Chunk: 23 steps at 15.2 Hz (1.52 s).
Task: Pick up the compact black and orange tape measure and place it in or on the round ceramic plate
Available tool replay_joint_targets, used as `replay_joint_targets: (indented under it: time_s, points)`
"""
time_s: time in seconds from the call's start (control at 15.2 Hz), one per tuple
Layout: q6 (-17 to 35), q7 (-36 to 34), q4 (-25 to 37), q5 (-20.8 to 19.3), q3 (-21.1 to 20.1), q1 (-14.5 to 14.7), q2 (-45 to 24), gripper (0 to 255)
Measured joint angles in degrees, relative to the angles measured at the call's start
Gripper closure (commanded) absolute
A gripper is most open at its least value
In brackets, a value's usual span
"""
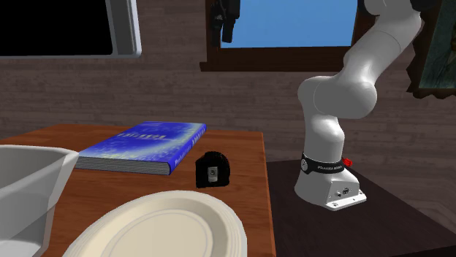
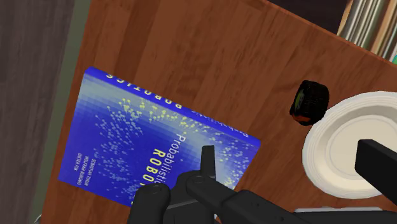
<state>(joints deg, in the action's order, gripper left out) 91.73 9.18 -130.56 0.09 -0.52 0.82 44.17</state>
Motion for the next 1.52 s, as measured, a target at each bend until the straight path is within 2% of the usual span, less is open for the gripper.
replay_joint_targets:
  time_s: [0.2,0.66,1.19,1.52]
  points:
    - [1.57,-0.66,-1.78,0.70,-0.30,0.16,-0.02,0]
    - [12.62,-4.69,-13.38,5.25,-2.90,1.70,-0.46,0]
    - [27.61,-9.13,-22.05,11.93,-7.12,4.89,-7.36,0]
    - [36.08,-10.66,-24.88,15.60,-9.28,6.86,-13.02,0]
